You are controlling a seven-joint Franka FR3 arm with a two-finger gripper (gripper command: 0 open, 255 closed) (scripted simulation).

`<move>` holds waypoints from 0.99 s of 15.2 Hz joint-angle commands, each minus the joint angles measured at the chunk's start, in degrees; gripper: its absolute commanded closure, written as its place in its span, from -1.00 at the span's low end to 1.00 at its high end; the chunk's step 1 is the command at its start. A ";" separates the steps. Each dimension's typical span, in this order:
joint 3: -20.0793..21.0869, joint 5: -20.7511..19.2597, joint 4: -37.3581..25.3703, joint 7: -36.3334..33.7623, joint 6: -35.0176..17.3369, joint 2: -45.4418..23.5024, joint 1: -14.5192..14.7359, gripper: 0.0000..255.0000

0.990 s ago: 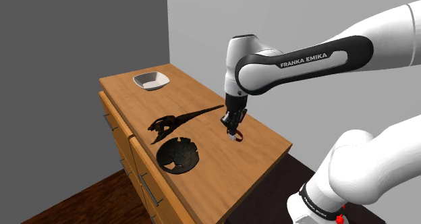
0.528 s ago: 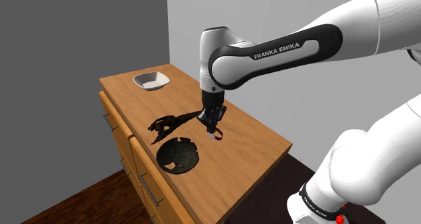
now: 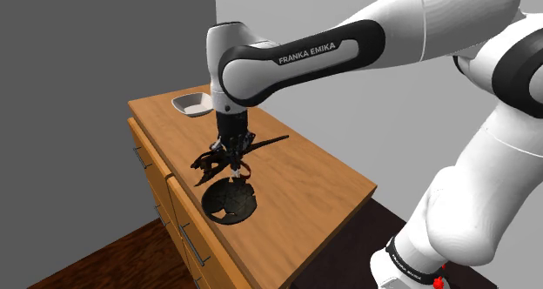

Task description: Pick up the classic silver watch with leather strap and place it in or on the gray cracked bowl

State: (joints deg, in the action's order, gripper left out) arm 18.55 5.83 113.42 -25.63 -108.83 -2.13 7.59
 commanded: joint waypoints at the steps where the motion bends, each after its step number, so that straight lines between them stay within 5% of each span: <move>1: 0.92 -1.25 -4.95 -2.60 0.76 -4.15 1.11 1.00; 15: 0.75 -2.37 1.20 -2.62 -9.27 -8.22 1.54 1.00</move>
State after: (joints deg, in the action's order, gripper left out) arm 19.32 3.65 114.49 -28.18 -117.37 -9.76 9.07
